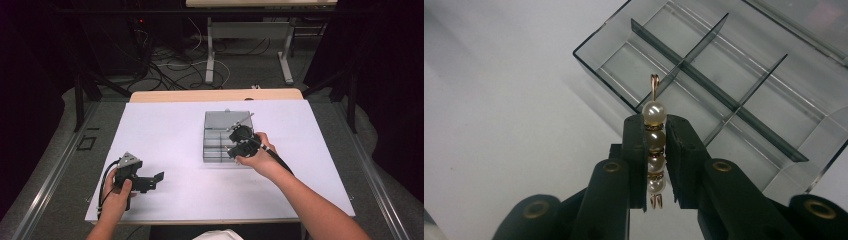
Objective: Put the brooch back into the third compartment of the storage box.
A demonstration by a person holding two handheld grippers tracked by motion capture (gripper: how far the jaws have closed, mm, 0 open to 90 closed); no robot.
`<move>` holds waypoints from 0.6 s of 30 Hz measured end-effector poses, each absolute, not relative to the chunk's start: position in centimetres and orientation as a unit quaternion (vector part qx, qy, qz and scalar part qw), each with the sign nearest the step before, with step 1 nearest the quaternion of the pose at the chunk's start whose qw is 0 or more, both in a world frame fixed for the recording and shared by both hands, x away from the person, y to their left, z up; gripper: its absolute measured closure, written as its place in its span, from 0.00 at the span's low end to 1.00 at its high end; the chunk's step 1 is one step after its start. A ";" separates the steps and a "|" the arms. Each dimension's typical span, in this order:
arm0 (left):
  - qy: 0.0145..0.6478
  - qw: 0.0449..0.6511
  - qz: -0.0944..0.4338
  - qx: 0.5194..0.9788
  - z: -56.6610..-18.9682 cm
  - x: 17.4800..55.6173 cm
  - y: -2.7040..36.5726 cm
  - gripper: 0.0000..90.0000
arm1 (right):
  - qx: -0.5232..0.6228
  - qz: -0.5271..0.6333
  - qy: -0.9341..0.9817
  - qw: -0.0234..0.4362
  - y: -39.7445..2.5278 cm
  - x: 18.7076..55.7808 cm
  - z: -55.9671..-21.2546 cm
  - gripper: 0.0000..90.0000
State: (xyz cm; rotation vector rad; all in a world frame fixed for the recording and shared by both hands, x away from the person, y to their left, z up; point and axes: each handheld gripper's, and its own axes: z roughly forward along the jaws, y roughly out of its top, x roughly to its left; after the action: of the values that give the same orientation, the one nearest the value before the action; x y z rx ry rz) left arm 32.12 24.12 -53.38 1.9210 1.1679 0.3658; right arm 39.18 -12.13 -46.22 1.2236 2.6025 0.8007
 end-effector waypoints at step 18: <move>0.466 0.418 0.145 0.766 -53.4 32.1 24.1 0.01 | 0.414 0.266 0.863 0.115 -12.2 40.5 -45.3 0.89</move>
State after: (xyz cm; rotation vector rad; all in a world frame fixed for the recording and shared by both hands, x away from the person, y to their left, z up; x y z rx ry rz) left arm 32.10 24.13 -53.38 1.9218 1.1691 0.3646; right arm 40.47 -12.20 -45.33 1.2134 2.5288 0.7810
